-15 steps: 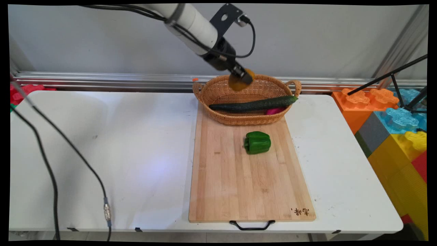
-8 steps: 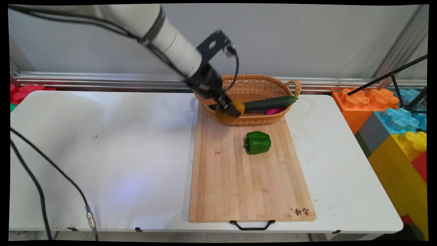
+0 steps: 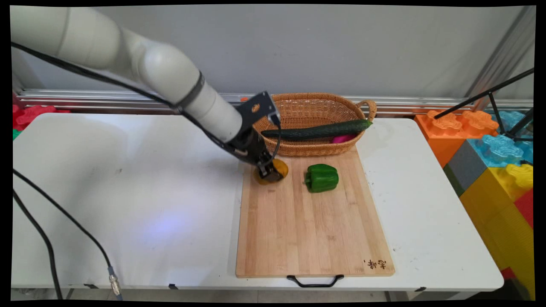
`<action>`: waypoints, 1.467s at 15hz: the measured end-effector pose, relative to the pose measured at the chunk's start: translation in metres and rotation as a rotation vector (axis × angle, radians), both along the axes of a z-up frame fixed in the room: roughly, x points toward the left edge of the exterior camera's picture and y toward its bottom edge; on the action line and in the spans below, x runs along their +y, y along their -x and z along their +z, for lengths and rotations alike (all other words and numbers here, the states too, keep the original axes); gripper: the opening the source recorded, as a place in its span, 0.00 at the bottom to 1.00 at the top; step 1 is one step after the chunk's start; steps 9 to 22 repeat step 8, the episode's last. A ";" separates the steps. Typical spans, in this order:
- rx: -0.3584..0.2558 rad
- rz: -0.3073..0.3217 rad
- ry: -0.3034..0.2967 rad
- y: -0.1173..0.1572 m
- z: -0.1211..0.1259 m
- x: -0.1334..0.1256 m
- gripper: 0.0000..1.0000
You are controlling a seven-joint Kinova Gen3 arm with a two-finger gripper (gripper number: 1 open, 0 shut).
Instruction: Place the picked object on the cutting board
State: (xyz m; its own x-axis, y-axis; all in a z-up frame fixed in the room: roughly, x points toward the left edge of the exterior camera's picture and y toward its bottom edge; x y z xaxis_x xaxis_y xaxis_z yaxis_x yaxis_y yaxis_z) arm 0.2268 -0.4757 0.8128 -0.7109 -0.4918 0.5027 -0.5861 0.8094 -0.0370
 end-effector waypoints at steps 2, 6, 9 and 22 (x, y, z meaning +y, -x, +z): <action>-0.006 -0.009 0.007 0.002 -0.017 0.000 0.00; 0.000 -0.022 0.021 0.006 -0.037 -0.001 1.00; 0.011 -0.029 0.032 0.010 -0.035 -0.003 1.00; 0.011 -0.029 0.032 0.010 -0.035 -0.003 1.00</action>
